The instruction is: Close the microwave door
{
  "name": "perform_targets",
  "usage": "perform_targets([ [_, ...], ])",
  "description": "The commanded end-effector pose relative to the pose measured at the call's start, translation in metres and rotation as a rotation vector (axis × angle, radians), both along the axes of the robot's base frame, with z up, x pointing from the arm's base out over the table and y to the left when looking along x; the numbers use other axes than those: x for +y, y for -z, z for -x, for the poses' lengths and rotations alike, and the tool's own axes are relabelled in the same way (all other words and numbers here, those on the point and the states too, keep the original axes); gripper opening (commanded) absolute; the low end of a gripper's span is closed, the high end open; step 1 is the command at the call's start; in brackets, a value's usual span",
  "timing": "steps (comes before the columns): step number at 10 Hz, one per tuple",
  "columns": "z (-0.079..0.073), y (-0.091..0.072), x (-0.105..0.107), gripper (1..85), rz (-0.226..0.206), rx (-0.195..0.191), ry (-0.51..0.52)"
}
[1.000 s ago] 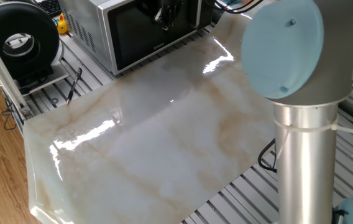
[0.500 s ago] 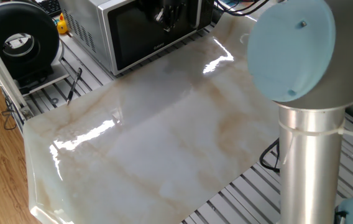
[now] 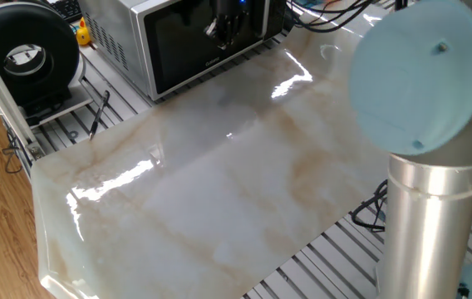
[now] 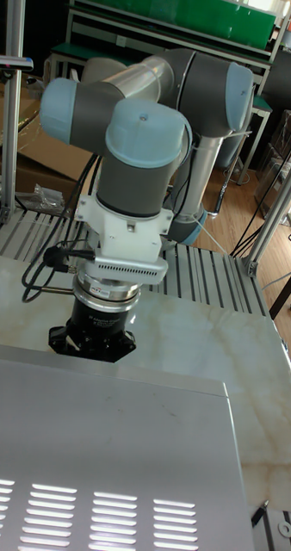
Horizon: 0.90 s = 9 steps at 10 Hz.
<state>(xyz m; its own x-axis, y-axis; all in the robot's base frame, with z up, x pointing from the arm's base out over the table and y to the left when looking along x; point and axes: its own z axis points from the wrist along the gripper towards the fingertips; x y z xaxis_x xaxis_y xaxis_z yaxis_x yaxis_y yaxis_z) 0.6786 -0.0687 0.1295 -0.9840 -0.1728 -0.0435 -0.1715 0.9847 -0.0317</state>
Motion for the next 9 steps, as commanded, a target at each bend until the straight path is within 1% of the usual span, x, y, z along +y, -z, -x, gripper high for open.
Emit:
perform_targets([
  [1,0.012,0.000,0.001,1.3,0.015,0.022,-0.062],
  [2,0.015,0.005,0.014,1.3,-0.031,0.026,-0.035],
  [3,0.025,0.010,0.021,1.3,-0.033,0.020,-0.022],
  [4,0.043,0.008,0.031,1.3,-0.029,0.022,0.006],
  [5,0.053,0.004,0.044,1.3,-0.030,0.017,0.029],
  [6,0.054,0.000,0.051,1.3,-0.021,0.011,0.034],
  [7,0.053,0.000,0.044,1.3,0.006,0.009,0.008],
  [8,0.060,0.000,0.041,1.3,0.018,0.034,-0.025],
  [9,0.060,0.000,0.040,1.3,0.022,0.035,-0.050],
])
